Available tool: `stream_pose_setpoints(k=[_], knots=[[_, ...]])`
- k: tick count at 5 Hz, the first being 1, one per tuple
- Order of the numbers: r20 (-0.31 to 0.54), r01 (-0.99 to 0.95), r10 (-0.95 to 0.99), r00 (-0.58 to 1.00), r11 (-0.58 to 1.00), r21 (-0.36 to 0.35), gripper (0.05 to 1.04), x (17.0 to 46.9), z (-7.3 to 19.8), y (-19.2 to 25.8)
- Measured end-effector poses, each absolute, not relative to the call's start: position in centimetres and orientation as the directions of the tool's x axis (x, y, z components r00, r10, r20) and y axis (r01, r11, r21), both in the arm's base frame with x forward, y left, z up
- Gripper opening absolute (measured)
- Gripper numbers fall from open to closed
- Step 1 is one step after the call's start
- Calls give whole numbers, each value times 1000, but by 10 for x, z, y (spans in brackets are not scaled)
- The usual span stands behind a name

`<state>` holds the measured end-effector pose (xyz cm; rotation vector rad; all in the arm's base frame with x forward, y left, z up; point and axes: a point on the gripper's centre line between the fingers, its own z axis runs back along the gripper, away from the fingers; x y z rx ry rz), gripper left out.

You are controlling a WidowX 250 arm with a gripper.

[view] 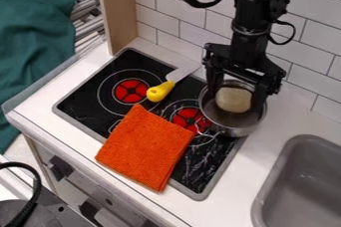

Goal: Put the yellow knife on the orange cloth

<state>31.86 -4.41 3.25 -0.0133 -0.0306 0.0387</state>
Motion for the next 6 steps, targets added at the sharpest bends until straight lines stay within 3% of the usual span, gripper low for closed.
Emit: stream_pose_setpoints(k=[1,4,5,6], knots=[[-6,-37,37,999,999,-8,1009,314,22,-43],[1,-171,171,985,985,27,1009,314,28,37],[29,-212,212,977,977,-6,1009,312,26,67],[-12,-229,229,973,973,-19,1009,307,6,78]])
